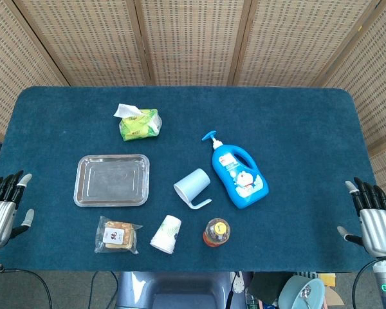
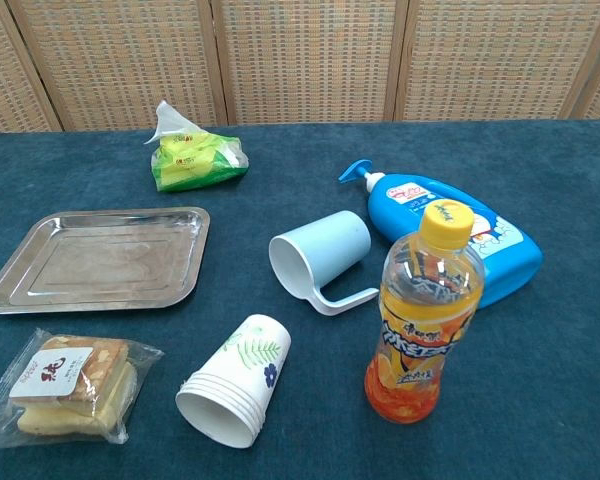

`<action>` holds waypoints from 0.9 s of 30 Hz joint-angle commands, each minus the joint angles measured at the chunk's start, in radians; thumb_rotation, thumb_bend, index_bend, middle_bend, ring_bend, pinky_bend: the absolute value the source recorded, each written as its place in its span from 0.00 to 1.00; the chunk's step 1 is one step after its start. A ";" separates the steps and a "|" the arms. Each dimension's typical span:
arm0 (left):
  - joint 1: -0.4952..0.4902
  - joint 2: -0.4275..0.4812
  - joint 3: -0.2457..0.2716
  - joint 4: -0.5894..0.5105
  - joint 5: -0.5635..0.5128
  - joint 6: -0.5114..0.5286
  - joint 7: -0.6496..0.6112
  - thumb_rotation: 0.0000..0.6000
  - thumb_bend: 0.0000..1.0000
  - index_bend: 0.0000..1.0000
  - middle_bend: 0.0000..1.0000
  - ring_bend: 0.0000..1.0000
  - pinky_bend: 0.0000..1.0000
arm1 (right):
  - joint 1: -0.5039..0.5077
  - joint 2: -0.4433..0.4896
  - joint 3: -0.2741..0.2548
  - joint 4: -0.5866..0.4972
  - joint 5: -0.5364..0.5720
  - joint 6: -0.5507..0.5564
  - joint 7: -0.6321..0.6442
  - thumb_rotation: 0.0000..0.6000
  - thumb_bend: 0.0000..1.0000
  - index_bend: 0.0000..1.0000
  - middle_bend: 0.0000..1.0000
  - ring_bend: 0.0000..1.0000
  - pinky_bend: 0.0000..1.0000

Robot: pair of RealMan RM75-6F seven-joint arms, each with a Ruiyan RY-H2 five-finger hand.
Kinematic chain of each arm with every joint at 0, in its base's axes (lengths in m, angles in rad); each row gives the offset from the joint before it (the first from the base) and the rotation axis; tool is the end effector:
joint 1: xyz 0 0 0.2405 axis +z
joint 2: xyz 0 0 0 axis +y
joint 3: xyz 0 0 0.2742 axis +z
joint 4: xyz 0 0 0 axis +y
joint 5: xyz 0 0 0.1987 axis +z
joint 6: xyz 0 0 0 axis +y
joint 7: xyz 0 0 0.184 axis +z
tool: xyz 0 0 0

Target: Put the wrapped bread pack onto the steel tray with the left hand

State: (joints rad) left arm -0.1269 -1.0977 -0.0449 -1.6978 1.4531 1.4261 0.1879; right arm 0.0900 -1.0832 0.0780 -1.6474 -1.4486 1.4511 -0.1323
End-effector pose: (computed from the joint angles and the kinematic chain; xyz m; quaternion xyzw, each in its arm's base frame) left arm -0.3099 0.2319 0.1682 -0.6280 -0.3660 -0.3388 0.5974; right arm -0.3247 -0.2282 0.1886 0.6057 -0.3600 0.3423 0.6216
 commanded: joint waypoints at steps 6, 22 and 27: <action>-0.019 0.004 -0.005 -0.018 -0.011 -0.027 0.015 1.00 0.47 0.00 0.00 0.00 0.00 | -0.004 -0.006 0.003 0.011 0.007 0.006 0.012 1.00 0.18 0.00 0.00 0.00 0.00; -0.057 0.048 0.007 -0.065 0.003 -0.099 -0.039 1.00 0.47 0.00 0.00 0.00 0.00 | -0.012 0.004 0.007 0.003 0.018 0.013 0.018 1.00 0.18 0.00 0.00 0.00 0.00; -0.074 0.064 0.017 -0.128 0.000 -0.133 0.003 1.00 0.47 0.00 0.00 0.00 0.00 | -0.004 0.013 0.013 -0.001 0.021 0.003 0.018 1.00 0.18 0.00 0.00 0.00 0.00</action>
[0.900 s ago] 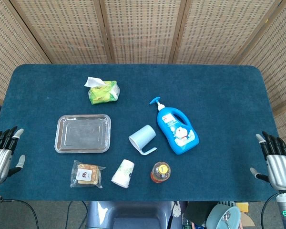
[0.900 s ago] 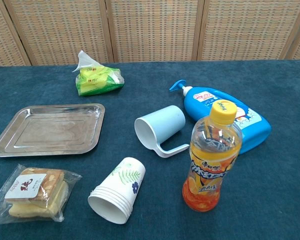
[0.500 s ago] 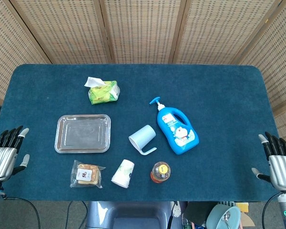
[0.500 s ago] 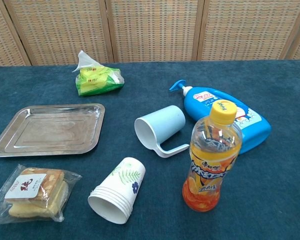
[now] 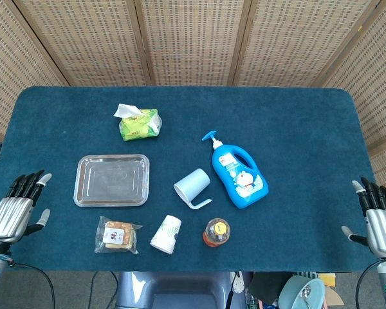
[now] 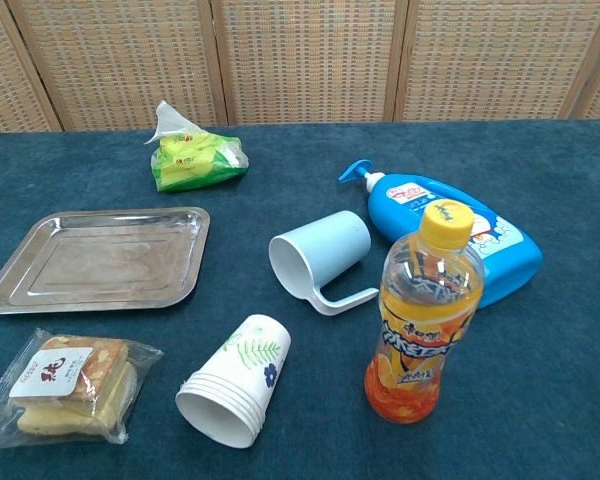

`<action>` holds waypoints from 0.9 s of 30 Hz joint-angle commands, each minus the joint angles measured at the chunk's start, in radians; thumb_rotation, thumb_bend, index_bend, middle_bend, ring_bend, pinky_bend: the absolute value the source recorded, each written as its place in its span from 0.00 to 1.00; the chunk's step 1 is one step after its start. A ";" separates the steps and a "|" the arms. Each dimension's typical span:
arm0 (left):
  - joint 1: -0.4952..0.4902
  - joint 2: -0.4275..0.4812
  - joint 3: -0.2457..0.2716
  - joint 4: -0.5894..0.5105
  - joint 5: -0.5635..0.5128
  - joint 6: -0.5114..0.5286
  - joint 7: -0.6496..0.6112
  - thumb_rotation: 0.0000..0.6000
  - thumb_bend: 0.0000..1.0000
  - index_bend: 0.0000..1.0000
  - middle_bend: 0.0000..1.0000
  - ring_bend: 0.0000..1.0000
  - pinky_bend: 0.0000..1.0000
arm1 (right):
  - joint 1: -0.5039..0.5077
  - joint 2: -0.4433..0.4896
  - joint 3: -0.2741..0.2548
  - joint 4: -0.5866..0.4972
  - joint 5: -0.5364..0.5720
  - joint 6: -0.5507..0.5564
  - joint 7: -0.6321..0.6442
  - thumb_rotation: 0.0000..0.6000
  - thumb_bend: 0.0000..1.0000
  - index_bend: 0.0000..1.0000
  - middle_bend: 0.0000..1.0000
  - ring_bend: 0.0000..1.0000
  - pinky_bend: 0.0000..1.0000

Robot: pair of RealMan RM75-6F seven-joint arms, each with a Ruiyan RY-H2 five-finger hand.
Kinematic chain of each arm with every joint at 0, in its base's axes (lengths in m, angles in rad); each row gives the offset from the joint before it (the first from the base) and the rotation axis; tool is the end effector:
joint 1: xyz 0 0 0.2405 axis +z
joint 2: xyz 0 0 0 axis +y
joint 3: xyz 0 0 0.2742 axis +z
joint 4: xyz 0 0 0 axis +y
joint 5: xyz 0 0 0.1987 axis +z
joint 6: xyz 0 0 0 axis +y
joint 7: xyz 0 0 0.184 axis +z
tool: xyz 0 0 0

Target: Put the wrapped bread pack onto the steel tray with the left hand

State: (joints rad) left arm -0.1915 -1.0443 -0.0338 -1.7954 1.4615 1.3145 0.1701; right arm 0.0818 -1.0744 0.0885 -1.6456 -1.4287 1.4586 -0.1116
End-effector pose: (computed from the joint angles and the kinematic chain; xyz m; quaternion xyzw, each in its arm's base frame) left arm -0.2843 0.2436 0.1551 -0.6614 -0.3921 -0.3415 0.5405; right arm -0.3290 -0.2274 0.1964 0.5921 -0.3650 0.3452 0.6301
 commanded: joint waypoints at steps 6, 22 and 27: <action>-0.058 0.066 0.019 -0.173 -0.138 -0.169 0.058 1.00 0.47 0.00 0.00 0.00 0.00 | 0.034 0.035 0.030 -0.003 0.015 -0.038 0.034 1.00 0.18 0.00 0.00 0.00 0.00; -0.172 0.094 0.054 -0.257 -0.158 -0.424 -0.102 1.00 0.42 0.00 0.00 0.00 0.00 | 0.030 0.047 0.038 0.048 0.003 -0.013 0.113 1.00 0.18 0.00 0.00 0.00 0.00; -0.207 0.103 0.062 -0.262 -0.143 -0.488 -0.152 1.00 0.41 0.00 0.00 0.00 0.00 | 0.029 0.044 0.043 0.060 0.006 -0.006 0.129 1.00 0.18 0.00 0.00 0.00 0.00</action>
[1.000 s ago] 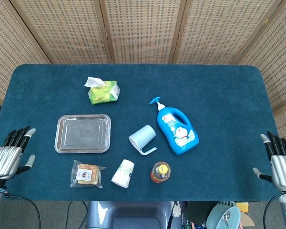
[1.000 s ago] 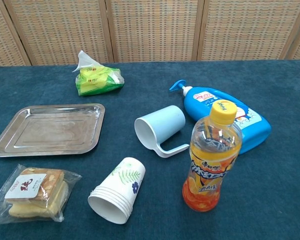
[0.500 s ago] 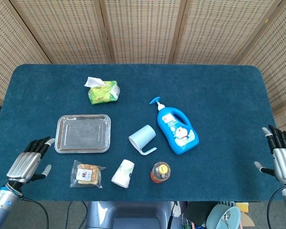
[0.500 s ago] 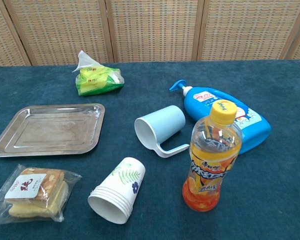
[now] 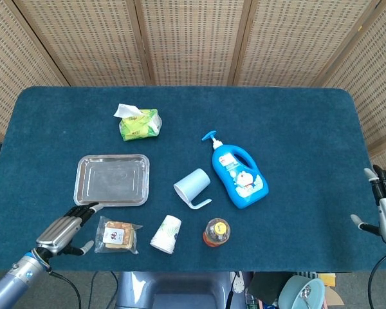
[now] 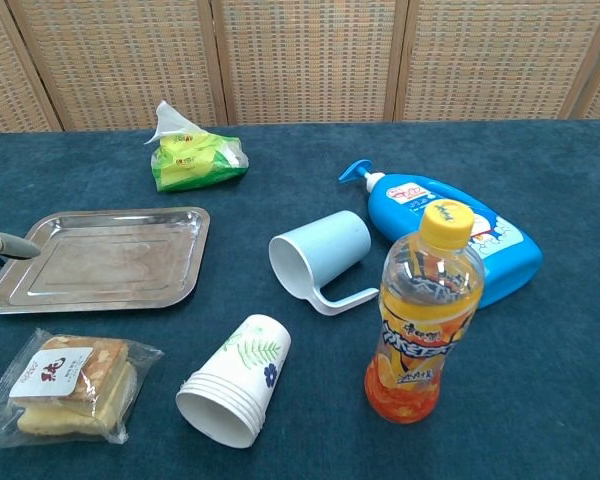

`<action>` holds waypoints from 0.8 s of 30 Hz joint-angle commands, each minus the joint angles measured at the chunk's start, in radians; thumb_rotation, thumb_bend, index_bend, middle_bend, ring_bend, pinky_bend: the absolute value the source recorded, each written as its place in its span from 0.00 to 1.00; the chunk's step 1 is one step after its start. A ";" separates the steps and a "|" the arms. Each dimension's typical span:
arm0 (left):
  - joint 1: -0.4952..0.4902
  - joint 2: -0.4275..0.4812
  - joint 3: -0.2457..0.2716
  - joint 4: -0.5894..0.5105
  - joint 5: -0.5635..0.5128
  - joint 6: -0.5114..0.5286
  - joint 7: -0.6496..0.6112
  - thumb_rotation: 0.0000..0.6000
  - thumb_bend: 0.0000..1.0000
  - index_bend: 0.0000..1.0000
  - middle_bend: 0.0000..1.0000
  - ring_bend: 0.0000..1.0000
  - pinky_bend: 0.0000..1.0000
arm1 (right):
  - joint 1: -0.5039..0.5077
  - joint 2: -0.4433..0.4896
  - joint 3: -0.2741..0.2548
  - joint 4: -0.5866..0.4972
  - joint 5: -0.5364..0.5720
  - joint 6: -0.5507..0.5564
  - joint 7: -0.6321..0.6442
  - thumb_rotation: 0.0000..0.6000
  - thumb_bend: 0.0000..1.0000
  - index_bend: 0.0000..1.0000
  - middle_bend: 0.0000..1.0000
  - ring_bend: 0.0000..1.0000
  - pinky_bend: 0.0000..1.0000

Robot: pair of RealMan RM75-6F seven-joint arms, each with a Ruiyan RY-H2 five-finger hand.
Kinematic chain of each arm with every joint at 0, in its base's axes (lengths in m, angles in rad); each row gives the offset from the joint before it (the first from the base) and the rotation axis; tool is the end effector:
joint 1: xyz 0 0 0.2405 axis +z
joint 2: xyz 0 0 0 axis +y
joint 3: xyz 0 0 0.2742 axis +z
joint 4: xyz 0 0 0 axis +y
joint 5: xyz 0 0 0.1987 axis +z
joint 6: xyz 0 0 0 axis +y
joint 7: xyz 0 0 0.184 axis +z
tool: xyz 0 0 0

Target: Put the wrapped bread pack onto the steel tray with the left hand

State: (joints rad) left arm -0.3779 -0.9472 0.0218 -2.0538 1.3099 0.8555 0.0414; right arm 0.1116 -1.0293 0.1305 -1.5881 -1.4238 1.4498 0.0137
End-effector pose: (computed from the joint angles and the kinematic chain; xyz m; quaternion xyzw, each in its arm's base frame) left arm -0.2359 0.2310 0.0871 -0.7032 -0.5683 -0.2645 0.3356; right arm -0.3302 -0.2463 0.2257 0.5800 -0.3525 0.3758 0.6309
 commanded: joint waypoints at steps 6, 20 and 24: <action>-0.036 -0.011 0.018 0.006 0.012 -0.060 -0.036 1.00 0.39 0.00 0.00 0.00 0.00 | -0.002 0.001 0.005 0.005 0.000 0.010 0.012 1.00 0.18 0.00 0.00 0.00 0.00; -0.117 -0.145 0.030 0.118 -0.107 -0.159 0.048 1.00 0.39 0.00 0.00 0.00 0.00 | -0.013 -0.022 -0.004 0.047 -0.020 0.033 0.050 1.00 0.18 0.00 0.00 0.00 0.00; -0.145 -0.192 0.028 0.164 -0.153 -0.182 0.062 1.00 0.39 0.00 0.00 0.00 0.00 | -0.015 -0.026 -0.010 0.056 -0.029 0.037 0.055 1.00 0.18 0.00 0.00 0.00 0.00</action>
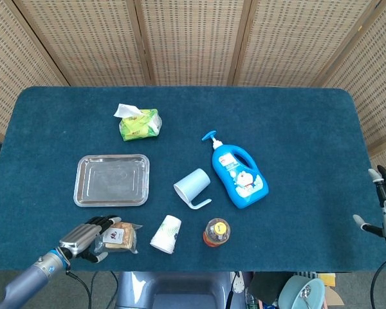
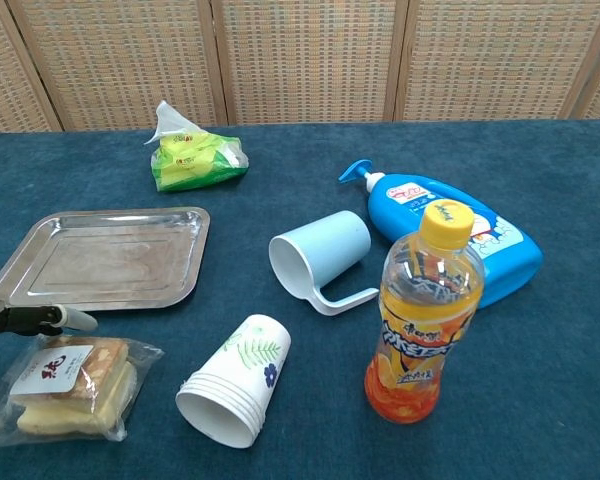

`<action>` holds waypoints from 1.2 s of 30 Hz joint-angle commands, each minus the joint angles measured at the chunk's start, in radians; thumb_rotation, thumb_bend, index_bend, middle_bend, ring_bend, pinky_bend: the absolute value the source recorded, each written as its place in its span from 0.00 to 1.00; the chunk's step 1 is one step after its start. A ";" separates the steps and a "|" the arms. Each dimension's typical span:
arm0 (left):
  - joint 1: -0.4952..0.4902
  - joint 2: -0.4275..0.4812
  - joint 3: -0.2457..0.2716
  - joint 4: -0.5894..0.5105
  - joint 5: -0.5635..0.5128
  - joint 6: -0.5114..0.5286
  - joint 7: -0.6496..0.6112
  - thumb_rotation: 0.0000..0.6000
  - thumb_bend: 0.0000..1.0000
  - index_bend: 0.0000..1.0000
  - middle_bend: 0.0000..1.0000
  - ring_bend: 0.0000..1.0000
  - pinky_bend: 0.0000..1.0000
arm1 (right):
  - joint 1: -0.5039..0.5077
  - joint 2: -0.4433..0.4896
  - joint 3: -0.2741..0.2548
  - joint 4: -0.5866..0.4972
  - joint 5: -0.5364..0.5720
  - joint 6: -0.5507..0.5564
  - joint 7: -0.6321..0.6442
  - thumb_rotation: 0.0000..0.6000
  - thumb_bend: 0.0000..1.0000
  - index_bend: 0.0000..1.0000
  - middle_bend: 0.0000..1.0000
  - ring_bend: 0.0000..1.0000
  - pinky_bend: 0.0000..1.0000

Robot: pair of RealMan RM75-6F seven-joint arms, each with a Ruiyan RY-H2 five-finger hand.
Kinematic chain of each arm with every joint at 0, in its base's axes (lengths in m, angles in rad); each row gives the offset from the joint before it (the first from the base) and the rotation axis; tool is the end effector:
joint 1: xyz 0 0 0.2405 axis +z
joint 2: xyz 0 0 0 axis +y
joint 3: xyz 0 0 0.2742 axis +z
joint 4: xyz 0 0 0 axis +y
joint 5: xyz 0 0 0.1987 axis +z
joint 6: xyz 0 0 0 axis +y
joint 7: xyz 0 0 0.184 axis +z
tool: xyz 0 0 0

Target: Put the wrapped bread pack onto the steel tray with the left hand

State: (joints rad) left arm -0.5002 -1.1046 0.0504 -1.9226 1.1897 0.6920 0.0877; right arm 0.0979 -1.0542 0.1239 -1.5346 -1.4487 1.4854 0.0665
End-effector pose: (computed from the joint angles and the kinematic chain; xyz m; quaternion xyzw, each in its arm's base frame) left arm -0.2450 0.2387 0.0261 -0.7362 -0.5830 -0.2002 0.2795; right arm -0.3361 -0.2410 0.2262 0.5740 -0.3487 0.3910 0.6294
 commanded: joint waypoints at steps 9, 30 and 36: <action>-0.024 -0.117 0.017 0.049 -0.066 0.116 0.191 1.00 0.54 0.01 0.01 0.00 0.01 | -0.001 -0.006 -0.005 0.007 -0.010 0.004 0.002 1.00 0.18 0.00 0.00 0.00 0.00; 0.063 -0.233 0.018 0.039 0.013 0.386 0.312 1.00 0.66 0.64 0.56 0.40 0.48 | -0.022 0.011 -0.004 -0.028 -0.027 0.053 -0.027 1.00 0.18 0.00 0.00 0.00 0.00; 0.069 -0.191 0.016 -0.021 0.049 0.427 0.347 1.00 0.66 0.64 0.55 0.40 0.44 | -0.015 -0.001 -0.002 -0.009 -0.019 0.037 -0.013 1.00 0.18 0.00 0.00 0.00 0.00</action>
State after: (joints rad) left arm -0.4320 -1.3162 0.0678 -1.9170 1.2312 1.1085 0.4196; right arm 0.0816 -1.0536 0.1218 -1.5455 -1.4682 1.5238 0.0512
